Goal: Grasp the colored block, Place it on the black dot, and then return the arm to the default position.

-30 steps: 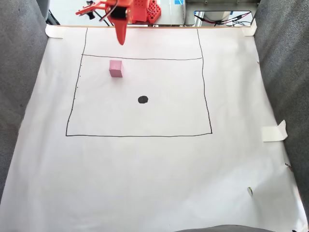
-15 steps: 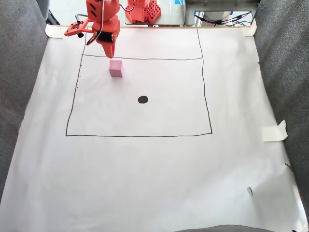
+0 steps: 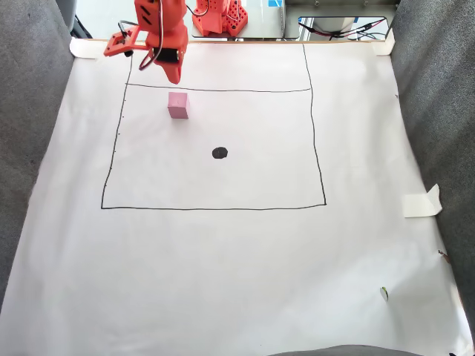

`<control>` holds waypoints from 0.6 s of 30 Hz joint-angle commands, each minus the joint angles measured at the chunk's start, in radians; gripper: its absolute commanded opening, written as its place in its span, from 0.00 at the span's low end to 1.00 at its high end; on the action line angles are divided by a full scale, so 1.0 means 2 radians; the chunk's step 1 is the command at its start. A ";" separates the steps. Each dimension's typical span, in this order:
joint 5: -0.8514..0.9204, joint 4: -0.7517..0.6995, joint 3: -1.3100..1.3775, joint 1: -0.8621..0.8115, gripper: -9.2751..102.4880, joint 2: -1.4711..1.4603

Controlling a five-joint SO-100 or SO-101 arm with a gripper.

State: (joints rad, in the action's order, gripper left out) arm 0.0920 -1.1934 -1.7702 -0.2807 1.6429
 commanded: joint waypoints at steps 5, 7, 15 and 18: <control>0.026 0.019 0.054 0.003 0.08 -0.015; 0.029 0.020 0.061 0.003 0.08 -0.021; 0.035 0.022 0.063 0.004 0.08 -0.024; 0.038 0.018 0.063 0.004 0.08 -0.025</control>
State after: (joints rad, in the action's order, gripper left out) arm 0.1580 -1.1520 -1.6997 -0.2807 1.5892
